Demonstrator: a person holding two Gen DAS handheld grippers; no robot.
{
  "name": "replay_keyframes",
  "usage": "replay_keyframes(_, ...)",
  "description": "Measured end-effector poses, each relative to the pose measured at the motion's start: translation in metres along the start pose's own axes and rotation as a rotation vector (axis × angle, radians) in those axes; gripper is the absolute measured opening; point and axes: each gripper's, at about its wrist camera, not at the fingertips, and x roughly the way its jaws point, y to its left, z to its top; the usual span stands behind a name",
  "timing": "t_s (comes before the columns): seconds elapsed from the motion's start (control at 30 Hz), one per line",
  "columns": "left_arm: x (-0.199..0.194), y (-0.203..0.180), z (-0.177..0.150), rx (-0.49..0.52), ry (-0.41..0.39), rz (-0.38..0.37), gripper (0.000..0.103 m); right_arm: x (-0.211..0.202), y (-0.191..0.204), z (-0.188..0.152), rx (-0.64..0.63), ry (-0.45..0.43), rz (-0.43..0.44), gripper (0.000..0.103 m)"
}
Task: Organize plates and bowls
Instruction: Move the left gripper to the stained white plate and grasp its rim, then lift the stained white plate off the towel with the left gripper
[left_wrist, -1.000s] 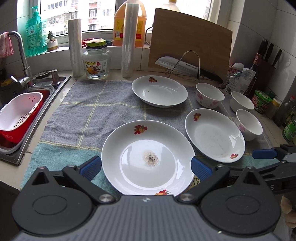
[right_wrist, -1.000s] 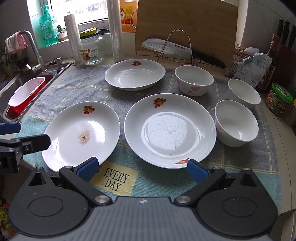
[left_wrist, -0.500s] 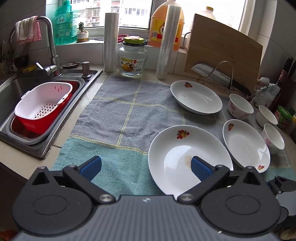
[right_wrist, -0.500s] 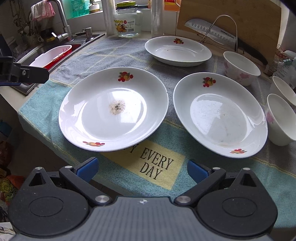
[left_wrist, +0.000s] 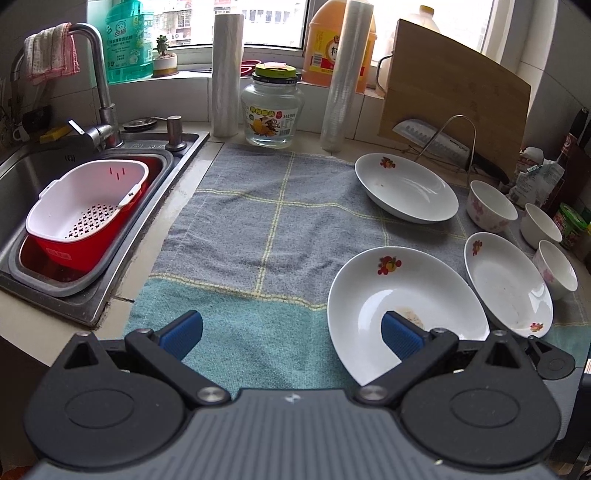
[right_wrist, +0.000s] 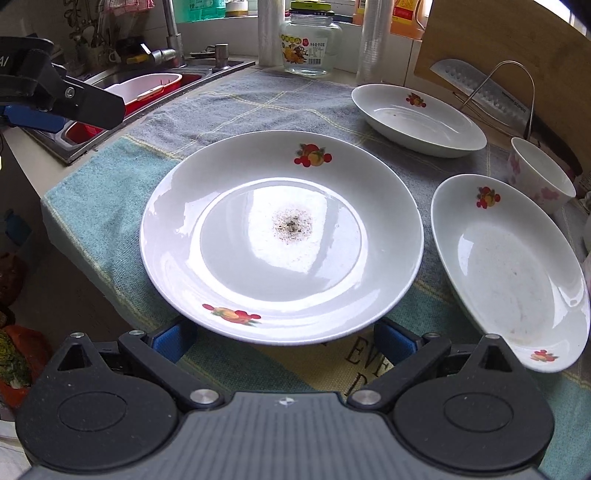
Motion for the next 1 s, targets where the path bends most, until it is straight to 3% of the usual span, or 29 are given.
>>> replay_keyframes(0.47,0.056,-0.024,0.014,0.143,0.107,-0.183,0.102,0.006,0.001,0.004,-0.010,-0.031,0.007,0.103)
replay_keyframes(0.7,0.087,-0.045,0.018,0.162,0.136,-0.290,0.102,0.004,-0.001,-0.004,-0.036,-0.072,0.027,0.103)
replay_keyframes(1.0,0.114,-0.060,0.021,0.210,0.225,-0.271,0.102,0.000,-0.003,-0.012,-0.069,-0.109,0.056,0.103)
